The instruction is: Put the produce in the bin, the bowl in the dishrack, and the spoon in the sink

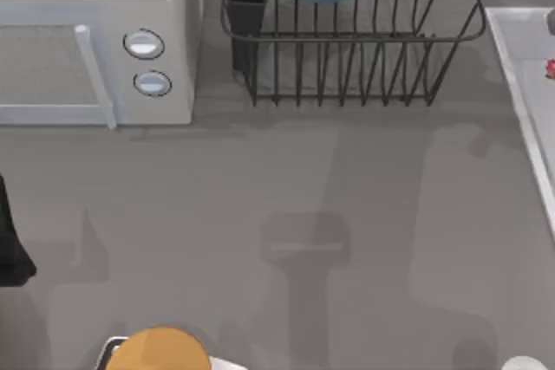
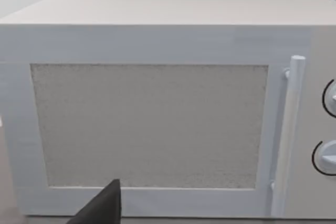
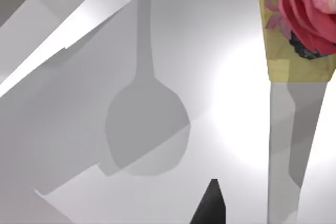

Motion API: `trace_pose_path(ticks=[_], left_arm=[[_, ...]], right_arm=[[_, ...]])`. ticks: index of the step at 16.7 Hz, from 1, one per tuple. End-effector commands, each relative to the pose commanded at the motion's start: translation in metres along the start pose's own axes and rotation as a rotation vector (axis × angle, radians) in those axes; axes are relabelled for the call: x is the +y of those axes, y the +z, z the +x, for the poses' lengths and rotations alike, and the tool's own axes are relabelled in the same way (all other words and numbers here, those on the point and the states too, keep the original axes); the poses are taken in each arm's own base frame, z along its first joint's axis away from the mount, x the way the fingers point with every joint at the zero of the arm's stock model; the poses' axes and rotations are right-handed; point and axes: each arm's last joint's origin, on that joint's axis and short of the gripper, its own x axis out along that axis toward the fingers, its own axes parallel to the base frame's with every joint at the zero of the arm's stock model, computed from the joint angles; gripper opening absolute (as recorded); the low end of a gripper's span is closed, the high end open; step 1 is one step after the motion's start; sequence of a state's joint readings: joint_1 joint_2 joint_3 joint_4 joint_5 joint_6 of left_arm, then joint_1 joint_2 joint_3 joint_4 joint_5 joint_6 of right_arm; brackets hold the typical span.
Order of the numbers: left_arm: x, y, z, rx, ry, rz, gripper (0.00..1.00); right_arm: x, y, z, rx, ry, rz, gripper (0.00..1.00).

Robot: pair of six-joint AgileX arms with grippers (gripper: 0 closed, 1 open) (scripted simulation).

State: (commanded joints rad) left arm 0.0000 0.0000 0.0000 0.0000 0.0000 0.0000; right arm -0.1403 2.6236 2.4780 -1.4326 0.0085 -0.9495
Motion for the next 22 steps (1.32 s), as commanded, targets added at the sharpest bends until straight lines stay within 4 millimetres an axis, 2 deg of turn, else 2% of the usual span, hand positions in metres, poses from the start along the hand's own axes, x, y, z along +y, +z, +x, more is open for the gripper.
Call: trace_pose_path(ticks=[6,19,22], left_arm=[[0.0,0.0,0.0,0.0,0.0,0.0,1.0],[0.0,0.0,0.0,0.0,0.0,0.0,1.0],[0.0,0.0,0.0,0.0,0.0,0.0,1.0]], right_arm=[[0.0,-0.0013,0.0015,-0.008,-0.014,0.002,0.0],[0.0,-0.0013,0.0015,-0.008,-0.014,0.002,0.98],[0.0,-0.0013,0.0015,-0.008,-0.014,0.002,1.0]])
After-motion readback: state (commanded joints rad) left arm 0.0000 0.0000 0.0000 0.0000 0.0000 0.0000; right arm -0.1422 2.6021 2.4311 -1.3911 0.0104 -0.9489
